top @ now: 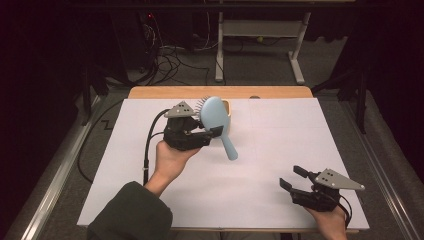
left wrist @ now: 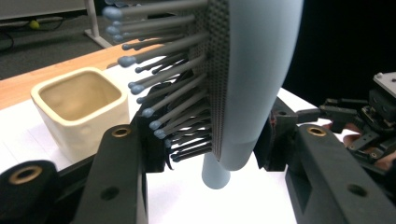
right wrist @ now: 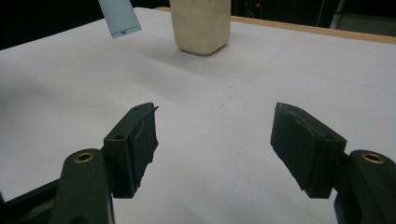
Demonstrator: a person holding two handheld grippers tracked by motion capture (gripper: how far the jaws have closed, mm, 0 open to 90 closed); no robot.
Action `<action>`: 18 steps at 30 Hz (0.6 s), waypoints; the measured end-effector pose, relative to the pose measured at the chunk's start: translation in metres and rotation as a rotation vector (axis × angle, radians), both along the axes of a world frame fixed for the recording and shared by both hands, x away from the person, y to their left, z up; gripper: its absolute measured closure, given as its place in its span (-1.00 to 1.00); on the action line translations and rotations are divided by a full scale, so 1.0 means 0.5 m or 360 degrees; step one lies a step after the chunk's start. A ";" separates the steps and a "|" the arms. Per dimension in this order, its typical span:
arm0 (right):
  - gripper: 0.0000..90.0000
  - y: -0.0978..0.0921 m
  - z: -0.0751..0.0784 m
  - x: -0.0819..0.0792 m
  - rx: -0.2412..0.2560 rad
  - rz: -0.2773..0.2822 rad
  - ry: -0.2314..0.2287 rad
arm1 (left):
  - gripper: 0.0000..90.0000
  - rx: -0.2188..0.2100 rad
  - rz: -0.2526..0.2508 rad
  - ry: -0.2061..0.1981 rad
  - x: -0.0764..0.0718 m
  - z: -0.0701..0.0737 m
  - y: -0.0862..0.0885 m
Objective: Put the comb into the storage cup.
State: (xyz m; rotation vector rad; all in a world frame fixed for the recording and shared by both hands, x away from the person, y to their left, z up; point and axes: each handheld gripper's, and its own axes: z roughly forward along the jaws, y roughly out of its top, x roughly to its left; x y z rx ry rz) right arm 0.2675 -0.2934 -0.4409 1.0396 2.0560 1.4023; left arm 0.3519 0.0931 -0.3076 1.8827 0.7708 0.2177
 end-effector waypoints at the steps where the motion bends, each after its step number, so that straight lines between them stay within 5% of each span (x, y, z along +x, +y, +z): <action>1: -0.30 -0.003 -0.002 -0.002 0.0001 -0.0005 -0.0002 | 0.21 0.0001 0.0002 -0.0003 0.003 0.002 0.000; 18: -0.32 -0.045 -0.037 -0.024 0.0073 -0.0095 -0.0011 | 0.21 0.0023 0.0083 -0.0031 0.040 0.031 0.006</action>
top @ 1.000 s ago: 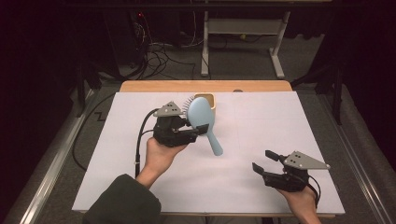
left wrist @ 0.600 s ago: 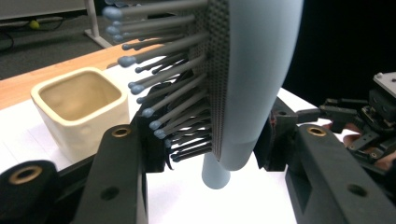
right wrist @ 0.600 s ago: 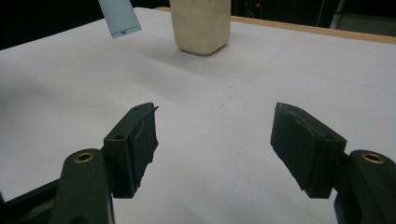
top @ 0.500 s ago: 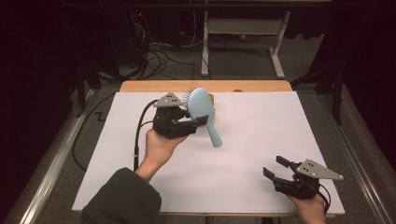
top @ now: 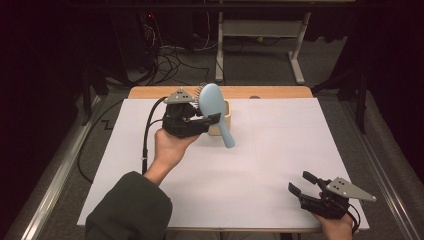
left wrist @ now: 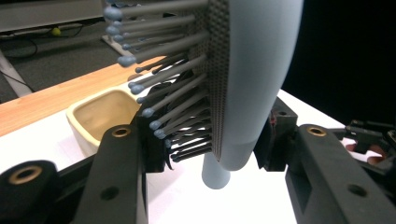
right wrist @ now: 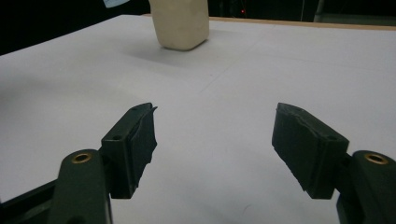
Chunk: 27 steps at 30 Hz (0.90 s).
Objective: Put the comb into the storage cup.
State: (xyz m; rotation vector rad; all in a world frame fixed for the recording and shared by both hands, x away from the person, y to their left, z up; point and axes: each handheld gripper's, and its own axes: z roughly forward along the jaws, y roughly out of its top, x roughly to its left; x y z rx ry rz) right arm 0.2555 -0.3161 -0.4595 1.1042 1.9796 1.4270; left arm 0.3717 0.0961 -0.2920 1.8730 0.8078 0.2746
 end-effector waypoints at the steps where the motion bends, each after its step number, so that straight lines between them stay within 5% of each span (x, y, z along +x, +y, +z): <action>1: -0.32 0.001 -0.001 0.000 -0.0004 0.0003 -0.0002 | 0.21 -0.0003 0.0008 0.0000 0.003 0.001 0.001; 27: -0.32 0.007 -0.005 -0.002 0.0008 0.0031 -0.0023 | 0.21 -0.0024 0.0151 -0.0025 0.068 0.038 0.018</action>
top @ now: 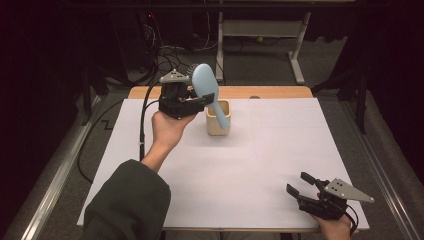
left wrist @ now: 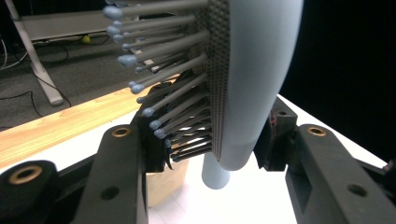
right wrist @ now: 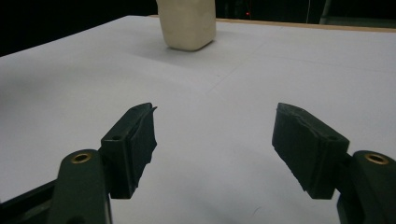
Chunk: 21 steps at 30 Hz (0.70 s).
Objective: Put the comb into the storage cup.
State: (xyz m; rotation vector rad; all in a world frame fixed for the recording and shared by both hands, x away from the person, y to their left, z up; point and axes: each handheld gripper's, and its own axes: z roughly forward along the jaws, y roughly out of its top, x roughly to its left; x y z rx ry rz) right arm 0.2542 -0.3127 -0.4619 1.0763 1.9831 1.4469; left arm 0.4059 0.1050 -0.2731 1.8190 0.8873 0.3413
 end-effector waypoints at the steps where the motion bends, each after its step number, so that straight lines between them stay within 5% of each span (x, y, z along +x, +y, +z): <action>1: -0.33 0.000 0.000 0.000 -0.0003 0.0000 0.0000 | 0.22 -0.0001 0.0003 0.0000 0.002 0.000 0.000; 21: -0.32 0.000 0.000 -0.001 -0.0004 0.0003 0.0003 | 0.21 0.0009 0.0074 0.0000 0.034 0.013 -0.007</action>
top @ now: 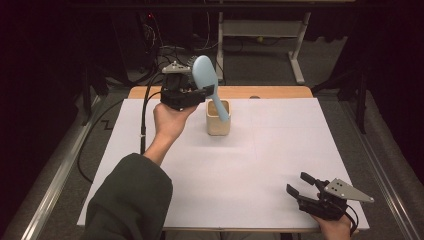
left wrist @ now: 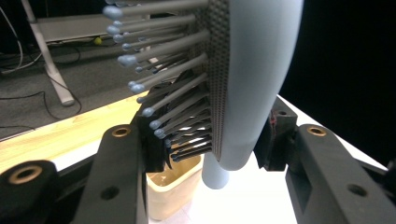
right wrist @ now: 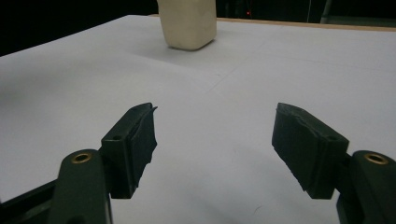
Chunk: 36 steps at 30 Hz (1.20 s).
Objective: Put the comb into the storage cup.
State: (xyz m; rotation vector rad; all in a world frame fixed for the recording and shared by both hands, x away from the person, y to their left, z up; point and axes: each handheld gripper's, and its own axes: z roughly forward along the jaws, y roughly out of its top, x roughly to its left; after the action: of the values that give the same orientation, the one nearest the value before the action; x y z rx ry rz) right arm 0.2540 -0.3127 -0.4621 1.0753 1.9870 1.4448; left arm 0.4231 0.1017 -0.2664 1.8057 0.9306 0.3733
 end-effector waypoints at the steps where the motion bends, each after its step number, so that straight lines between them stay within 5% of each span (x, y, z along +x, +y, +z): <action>1: -0.32 0.000 0.000 0.000 0.0000 0.0000 0.0002 | 0.21 0.0004 0.0008 0.0001 0.002 -0.001 0.000; 12: -0.32 0.001 0.000 -0.001 0.0002 0.0004 0.0002 | 0.21 -0.0038 0.0068 0.0012 0.025 0.001 0.000; 36: -0.32 0.002 -0.001 0.000 0.0001 0.0007 0.0006 | 0.21 0.0030 0.0213 0.0030 0.074 -0.028 -0.009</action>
State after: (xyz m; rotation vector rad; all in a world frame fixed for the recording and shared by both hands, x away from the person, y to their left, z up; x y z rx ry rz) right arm 0.2539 -0.3115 -0.4625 1.0752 1.9928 1.4472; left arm 0.4602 0.0974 -0.2804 1.7715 1.0678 0.4510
